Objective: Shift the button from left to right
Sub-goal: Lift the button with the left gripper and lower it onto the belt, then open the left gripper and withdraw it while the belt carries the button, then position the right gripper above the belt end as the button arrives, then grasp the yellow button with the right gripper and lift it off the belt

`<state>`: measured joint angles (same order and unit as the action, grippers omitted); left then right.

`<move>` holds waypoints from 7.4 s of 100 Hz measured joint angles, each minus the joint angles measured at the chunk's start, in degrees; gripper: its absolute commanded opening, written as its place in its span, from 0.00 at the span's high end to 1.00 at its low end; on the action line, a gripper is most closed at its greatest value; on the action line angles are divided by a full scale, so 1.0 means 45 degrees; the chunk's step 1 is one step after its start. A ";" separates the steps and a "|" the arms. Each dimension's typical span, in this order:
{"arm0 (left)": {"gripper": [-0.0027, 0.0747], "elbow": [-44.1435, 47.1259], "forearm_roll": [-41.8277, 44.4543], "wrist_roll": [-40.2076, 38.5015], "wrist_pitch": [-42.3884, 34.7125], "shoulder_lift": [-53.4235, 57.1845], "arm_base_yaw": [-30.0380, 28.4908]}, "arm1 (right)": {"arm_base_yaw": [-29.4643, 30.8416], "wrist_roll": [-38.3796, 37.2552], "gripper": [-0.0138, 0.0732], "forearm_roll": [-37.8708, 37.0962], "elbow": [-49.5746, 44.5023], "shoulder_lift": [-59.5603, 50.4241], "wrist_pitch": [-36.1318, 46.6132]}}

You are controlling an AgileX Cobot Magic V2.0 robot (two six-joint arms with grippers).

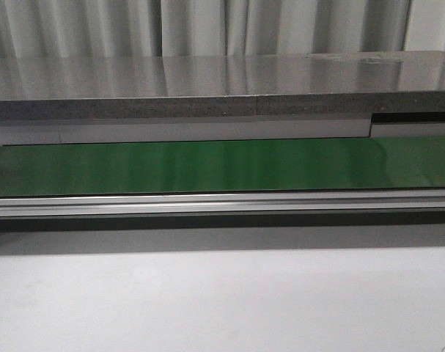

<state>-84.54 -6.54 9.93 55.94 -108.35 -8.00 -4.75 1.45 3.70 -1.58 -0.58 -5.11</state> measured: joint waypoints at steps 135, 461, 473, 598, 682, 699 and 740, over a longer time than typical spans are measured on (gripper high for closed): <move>0.11 0.6348 -0.1497 0.0686 -0.5982 1.0631 0.2369 | 0.0000 0.0000 0.92 0.0000 0.0000 0.0000 0.0000; 0.99 1.4512 -0.1192 0.0692 -0.9737 2.0735 0.2458 | 0.0000 0.0000 0.92 0.0436 0.3703 0.1374 -0.3049; 0.99 1.4512 -0.1192 0.0692 -0.9737 2.0735 0.2458 | 0.0000 0.0000 0.92 0.0454 0.5098 0.2586 -0.4419; 0.99 1.4512 -0.1192 0.0692 -0.9737 2.0735 0.2458 | 0.0000 0.0000 0.24 0.1201 1.0697 1.0551 -0.9633; 0.99 1.4512 -0.1192 0.0692 -0.9737 2.0735 0.2458 | -0.0009 0.0083 0.10 0.2184 1.2931 1.5986 -0.7449; 0.99 1.4512 -0.1192 0.0692 -0.9737 2.0735 0.2458 | -0.0060 0.0317 0.10 0.2184 1.4357 1.7856 -0.7316; 0.99 1.4512 -0.1192 0.0692 -0.9737 2.0735 0.2458 | -0.0060 0.0935 0.10 0.2079 1.5973 2.1426 -0.7192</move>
<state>-19.24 -11.90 13.04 12.12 -15.04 3.06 -5.02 5.66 13.06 70.30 95.84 -37.47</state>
